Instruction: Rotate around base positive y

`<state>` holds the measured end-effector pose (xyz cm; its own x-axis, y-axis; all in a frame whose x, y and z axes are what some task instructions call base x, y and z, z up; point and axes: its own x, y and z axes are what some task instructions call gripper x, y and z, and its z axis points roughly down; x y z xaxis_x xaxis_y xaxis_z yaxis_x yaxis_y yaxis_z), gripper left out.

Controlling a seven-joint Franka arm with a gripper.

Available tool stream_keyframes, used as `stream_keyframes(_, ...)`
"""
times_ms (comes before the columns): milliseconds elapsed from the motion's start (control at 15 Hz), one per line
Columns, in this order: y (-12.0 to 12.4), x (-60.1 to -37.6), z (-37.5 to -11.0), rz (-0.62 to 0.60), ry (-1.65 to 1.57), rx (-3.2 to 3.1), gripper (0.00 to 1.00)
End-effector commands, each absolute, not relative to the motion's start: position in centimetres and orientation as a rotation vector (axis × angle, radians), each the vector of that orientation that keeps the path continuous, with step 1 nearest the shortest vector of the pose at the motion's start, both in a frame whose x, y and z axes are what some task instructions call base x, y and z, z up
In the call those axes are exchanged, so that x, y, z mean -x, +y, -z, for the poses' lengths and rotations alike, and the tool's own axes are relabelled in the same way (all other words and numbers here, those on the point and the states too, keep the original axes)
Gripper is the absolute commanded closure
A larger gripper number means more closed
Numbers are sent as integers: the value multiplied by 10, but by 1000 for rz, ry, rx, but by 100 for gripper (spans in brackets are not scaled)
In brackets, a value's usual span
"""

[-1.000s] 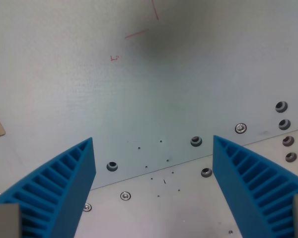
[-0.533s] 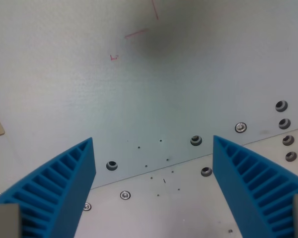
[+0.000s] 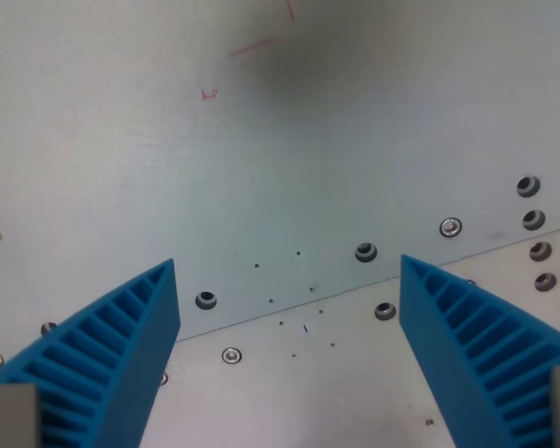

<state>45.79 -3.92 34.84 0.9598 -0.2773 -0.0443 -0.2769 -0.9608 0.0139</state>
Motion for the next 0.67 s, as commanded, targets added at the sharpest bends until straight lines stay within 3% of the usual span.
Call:
stream_keyframes(67,-40,-463,-356,301,-434,-3065,0)
stream_keyframes(667,-40,-463,-356,459,-430,-3031,0)
